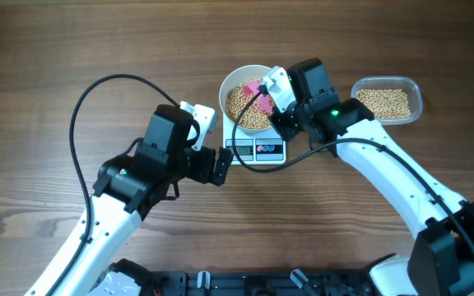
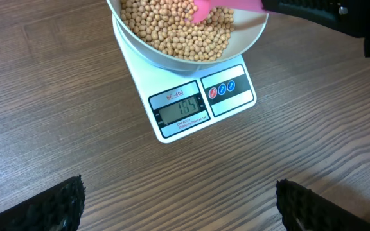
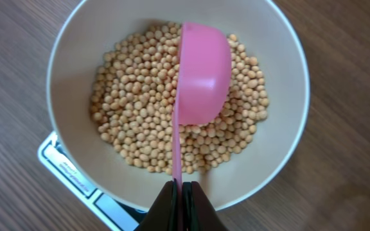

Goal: Scoop item into bowl and weigh 150g on scale
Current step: 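Drag the scoop through the bowl's soybeans to scoop some out, then lift the pink scoop out of the bowl and carry it right toward the tub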

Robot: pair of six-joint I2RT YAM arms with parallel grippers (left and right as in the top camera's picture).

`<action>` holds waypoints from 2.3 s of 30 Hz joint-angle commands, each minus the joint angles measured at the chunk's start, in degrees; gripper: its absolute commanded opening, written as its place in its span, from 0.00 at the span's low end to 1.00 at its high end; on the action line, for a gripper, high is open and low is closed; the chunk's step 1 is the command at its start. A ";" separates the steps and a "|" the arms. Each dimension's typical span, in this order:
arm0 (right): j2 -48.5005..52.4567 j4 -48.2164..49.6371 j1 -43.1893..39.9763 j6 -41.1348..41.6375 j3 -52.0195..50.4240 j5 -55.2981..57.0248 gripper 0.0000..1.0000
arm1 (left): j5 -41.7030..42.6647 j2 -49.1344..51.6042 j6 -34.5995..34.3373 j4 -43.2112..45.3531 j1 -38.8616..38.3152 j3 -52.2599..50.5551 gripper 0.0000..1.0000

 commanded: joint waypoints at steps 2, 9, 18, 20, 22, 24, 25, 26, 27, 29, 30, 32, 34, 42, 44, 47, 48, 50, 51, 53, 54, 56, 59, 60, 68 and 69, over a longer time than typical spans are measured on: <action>1.27 0.15 0.02 2.60 0.61 -3.48 0.04 | 0.50 0.22 1.14 0.15 -0.15 0.24 1.00; 0.63 0.96 -0.04 10.56 0.61 -3.48 0.04 | 0.50 0.22 1.14 0.13 -0.15 0.24 1.00; -3.41 0.39 -4.76 11.56 1.22 -9.62 0.04 | 0.50 0.22 1.14 0.13 -0.15 0.24 1.00; -3.93 0.42 -6.29 13.29 1.22 -14.32 0.04 | 0.50 0.22 1.14 0.15 -0.15 0.24 1.00; -4.48 0.59 -7.54 14.73 1.22 -16.22 0.04 | 0.50 0.22 1.14 0.13 -0.15 0.24 1.00; -4.90 0.63 -8.52 14.69 1.22 -18.32 0.04 | 0.50 0.22 1.14 0.13 -0.15 0.24 1.00; -5.09 0.59 -8.87 14.69 1.22 -19.50 0.04 | 0.50 0.22 1.14 0.13 -0.15 0.24 1.00; -5.18 0.57 -8.98 14.69 1.22 -20.24 0.04 | 0.50 0.22 1.14 0.13 -0.15 0.24 1.00; -5.20 0.57 -8.98 14.69 1.22 -20.20 0.04 | 0.50 0.22 1.14 0.13 -0.15 0.24 1.00; -5.31 0.50 -8.98 14.93 1.22 -20.37 0.04 | 0.50 0.22 1.14 0.15 -0.15 0.24 1.00; -5.33 0.48 -9.01 15.23 1.22 -20.70 0.04 | 0.50 0.22 1.14 0.15 -0.15 0.24 1.00; -5.81 0.57 -9.07 16.02 1.22 -22.56 0.04 | 0.50 0.22 1.14 0.13 -0.15 0.24 1.00; -6.58 0.50 -9.68 16.04 1.22 -25.29 0.04 | 0.50 0.22 1.14 0.13 -0.15 0.24 1.00; -9.92 0.28 -16.13 21.03 1.22 -35.54 0.04 | 0.50 0.22 1.14 0.15 -0.15 0.24 1.00; -10.34 0.20 -17.84 22.84 1.22 -38.27 0.04 | 0.50 0.22 1.14 0.15 -0.15 0.24 1.00; -10.45 0.17 -20.46 24.00 1.22 -43.95 0.04 | 0.50 0.22 1.14 0.15 -0.15 0.24 1.00; -10.45 0.17 -21.35 24.57 1.22 -44.83 0.04 | 0.50 0.22 1.14 0.13 -0.15 0.24 1.00; -10.45 0.37 -24.46 26.97 1.22 -46.60 0.04 | 0.50 0.22 1.14 0.15 -0.15 0.24 1.00; -10.45 0.52 -25.64 26.95 1.22 -47.63 0.04 | 0.50 0.22 1.14 0.13 -0.15 0.24 1.00; -10.45 0.90 -28.41 27.04 1.22 -48.54 0.04 | 0.50 0.22 1.14 0.13 -0.15 0.24 1.00; -10.45 1.11 -29.94 27.71 1.22 -48.52 0.04 | 0.50 0.22 1.14 0.13 -0.15 0.24 1.00; -10.45 1.60 -32.57 29.53 1.22 -48.54 0.04 | 0.50 0.22 1.14 0.13 -0.15 0.24 1.00; -10.45 3.26 -36.98 31.76 1.20 -50.69 0.04 | 0.50 0.22 1.14 0.15 -0.15 0.24 1.00; -10.45 4.17 -38.07 32.89 1.20 -51.25 0.04 | 0.50 0.22 1.14 0.15 -0.15 0.24 1.00; -10.45 13.51 -47.43 46.93 1.20 -58.84 0.04 | 0.50 0.22 1.14 0.15 -0.15 0.24 1.00; -10.45 13.94 -48.17 48.00 1.20 -58.80 0.04 | 0.50 0.22 1.14 0.13 -0.15 0.24 1.00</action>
